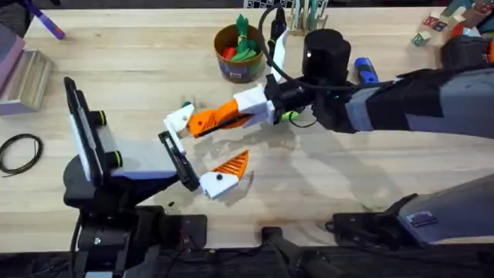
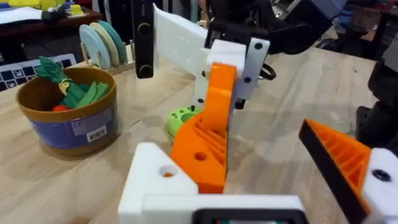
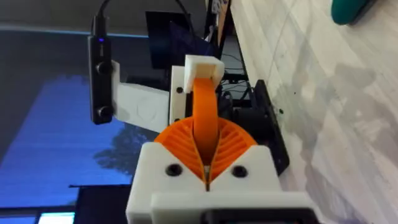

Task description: Pick up the gripper from the table and insert it into the empty holder that is missing its gripper. Then pick up a screw, insert it into the mounting hole, and use the screwdriver to tighten it. Finally, clean up the table by picking up the vegetable and placing it into the bucket.

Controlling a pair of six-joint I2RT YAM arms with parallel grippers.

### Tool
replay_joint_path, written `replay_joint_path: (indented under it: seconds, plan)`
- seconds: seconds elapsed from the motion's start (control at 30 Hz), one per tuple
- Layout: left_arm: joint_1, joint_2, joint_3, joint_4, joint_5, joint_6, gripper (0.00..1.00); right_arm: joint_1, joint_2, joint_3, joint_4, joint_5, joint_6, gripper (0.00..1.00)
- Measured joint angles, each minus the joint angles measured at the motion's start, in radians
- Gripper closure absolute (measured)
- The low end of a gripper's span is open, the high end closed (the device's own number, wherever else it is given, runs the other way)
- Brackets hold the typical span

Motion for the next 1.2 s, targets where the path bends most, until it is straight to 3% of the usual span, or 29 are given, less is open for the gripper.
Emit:
replay_joint_path:
  seconds: [0.37,1.2]
  plan:
    - [-0.001,0.0,0.0,-0.002,0.013,0.0,0.014,0.008,0.052,0.048,0.002,-0.037,0.116,0.994]
    - [-0.002,0.0,0.001,-0.004,0.016,-0.001,0.015,0.04,0.097,0.101,0.003,-0.019,0.079,0.993]
